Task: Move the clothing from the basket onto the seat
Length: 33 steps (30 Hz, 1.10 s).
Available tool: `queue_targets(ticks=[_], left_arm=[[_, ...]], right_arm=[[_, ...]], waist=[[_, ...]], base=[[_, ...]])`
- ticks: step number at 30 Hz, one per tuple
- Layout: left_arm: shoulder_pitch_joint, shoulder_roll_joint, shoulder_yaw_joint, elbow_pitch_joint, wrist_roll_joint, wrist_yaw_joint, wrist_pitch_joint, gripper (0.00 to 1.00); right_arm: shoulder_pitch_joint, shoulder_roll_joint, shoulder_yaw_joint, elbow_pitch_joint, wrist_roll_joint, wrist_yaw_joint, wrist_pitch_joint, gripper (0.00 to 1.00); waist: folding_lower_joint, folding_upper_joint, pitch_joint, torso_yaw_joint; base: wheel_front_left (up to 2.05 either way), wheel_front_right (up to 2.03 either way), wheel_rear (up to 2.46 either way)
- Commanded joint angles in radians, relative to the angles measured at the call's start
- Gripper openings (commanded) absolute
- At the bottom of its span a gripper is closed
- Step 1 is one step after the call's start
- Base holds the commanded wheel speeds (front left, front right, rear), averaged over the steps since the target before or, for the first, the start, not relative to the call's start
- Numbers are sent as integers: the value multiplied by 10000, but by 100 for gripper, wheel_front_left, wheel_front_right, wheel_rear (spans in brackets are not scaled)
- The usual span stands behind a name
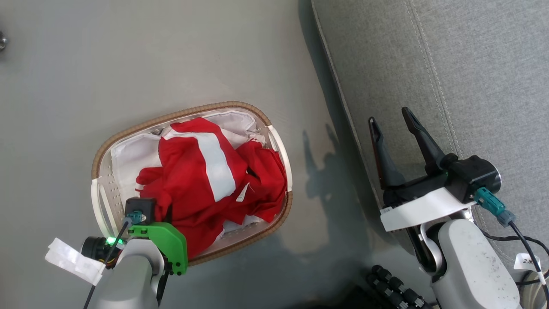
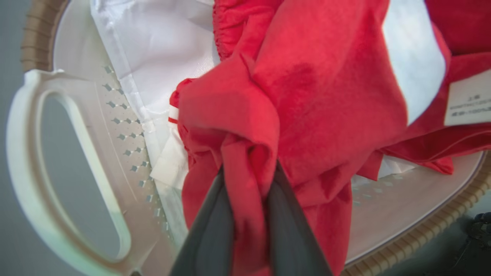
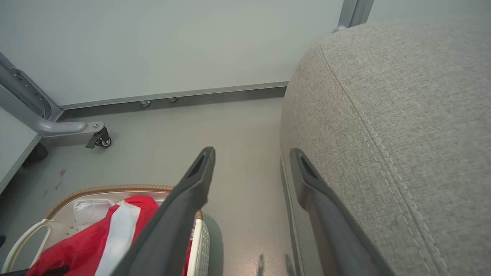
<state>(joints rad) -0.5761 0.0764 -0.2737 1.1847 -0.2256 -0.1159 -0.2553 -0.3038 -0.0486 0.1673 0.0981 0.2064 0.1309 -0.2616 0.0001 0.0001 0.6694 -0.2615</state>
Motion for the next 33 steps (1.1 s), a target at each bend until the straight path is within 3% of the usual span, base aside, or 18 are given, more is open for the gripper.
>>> queue_targets(ticks=[1,2,14,33], left_arm=[[-191,5,-40,43,-23,-43,-30,5],[-176,-8,-62,76,-50,-42,-42,0],[206,-153,-53,-569,-524,-120,-100,0],[796,-118,-1406,-4035,531,-153,-95,0]], right_arm=[[-97,-33,-15,32,-3,-3,-51,100],[-81,-33,-22,53,-22,-3,-51,100],[273,-36,-195,302,-345,-3,-51,100],[1926,-39,-882,796,-1155,-3,-51,100]], waist=[[-1,-1,-67,31],[-1,-1,-115,48],[-1,-1,-1252,516],[-1,-1,-5297,1731]], base=[[0,0,0],[0,0,0],[0,0,0],[0,0,0]])
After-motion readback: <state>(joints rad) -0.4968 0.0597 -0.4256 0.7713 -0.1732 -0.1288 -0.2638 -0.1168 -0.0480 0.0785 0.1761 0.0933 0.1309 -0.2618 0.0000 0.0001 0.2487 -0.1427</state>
